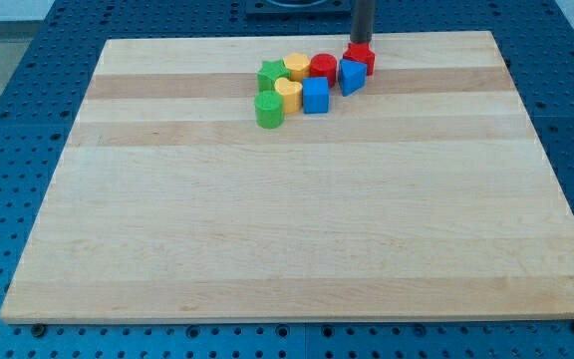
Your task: Push the red star and blue triangle towards the center of the board
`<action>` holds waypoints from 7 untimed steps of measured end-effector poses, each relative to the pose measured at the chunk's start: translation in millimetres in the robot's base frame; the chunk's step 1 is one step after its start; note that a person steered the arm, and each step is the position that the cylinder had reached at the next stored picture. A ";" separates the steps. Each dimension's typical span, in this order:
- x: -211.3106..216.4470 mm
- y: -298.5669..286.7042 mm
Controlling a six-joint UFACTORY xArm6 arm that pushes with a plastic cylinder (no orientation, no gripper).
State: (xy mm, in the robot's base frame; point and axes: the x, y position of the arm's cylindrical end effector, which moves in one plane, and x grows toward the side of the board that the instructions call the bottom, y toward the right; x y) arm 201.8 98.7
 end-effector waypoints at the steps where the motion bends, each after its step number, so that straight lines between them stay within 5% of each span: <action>1: 14.1 3.7; 5: 72.5 -7.8; 7: 66.7 3.0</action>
